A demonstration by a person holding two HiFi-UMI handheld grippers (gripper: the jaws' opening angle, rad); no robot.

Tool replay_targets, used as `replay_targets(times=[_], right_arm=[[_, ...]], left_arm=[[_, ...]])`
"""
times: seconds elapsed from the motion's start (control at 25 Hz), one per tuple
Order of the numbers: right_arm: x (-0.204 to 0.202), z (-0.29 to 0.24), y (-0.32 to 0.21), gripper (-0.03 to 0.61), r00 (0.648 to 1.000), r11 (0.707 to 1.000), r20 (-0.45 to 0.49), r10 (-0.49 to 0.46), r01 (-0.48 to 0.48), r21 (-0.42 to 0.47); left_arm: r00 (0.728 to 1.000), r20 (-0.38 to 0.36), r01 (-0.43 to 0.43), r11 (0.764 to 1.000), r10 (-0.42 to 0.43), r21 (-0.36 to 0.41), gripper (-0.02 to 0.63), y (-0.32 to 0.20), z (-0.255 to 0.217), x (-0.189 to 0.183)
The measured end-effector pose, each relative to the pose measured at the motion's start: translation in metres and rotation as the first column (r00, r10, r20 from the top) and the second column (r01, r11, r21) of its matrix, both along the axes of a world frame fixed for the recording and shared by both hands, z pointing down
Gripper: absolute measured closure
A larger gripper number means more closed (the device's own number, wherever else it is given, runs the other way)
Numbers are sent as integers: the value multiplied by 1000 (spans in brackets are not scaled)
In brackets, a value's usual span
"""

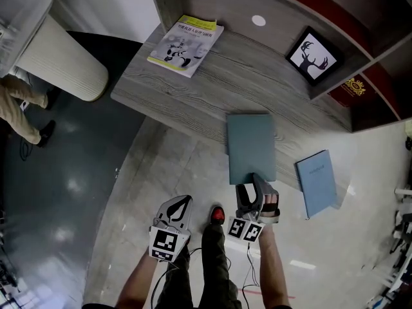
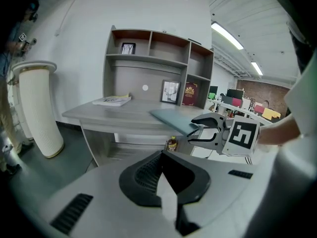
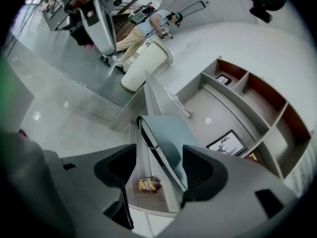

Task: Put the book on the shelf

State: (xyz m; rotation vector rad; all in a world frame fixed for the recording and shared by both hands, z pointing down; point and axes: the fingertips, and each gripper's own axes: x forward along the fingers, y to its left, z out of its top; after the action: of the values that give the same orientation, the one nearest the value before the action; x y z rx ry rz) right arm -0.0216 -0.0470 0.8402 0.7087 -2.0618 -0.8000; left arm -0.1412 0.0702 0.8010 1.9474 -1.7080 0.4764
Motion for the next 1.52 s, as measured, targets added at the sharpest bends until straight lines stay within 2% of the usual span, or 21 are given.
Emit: replay_targets(times=[0.12,0.4,0.56,0.8,0.92,1.28,1.4,1.52], right_arm=[[-2,-2,-7,287,999,996,-47,4,0,89],[-6,-4,-19,293,999,996,-50,19,-14,85],[-6,-6,-18,382,998,996,-62,26,-21,91],[-6,-15,-19,424,998,997,-56,41,-37,69],[-3,-29,-21,457,998,997,0,69,-69,23],[12,-62,-33,485,981,983,142,135,-115,-140],[22,-75,-42,496,958,969,222,182,-136,-208],[30,-91,-51,500,922,940,294,252,-161,-301]], left_arm=[[1000,-3,4,1000,-4,-5,607,0,2,0],[1000,2,9,1000,-9,-8,607,0,4,-4],[1000,6,20,1000,-20,-12,607,0,0,-8],[1000,12,29,1000,-29,-4,607,0,-10,-14],[999,19,34,999,-34,1,607,0,-20,-13],[998,45,32,998,-35,46,607,-11,-69,-5],[998,60,25,997,-29,67,607,-18,-87,0],[997,76,10,996,-17,94,607,-26,-105,6]])
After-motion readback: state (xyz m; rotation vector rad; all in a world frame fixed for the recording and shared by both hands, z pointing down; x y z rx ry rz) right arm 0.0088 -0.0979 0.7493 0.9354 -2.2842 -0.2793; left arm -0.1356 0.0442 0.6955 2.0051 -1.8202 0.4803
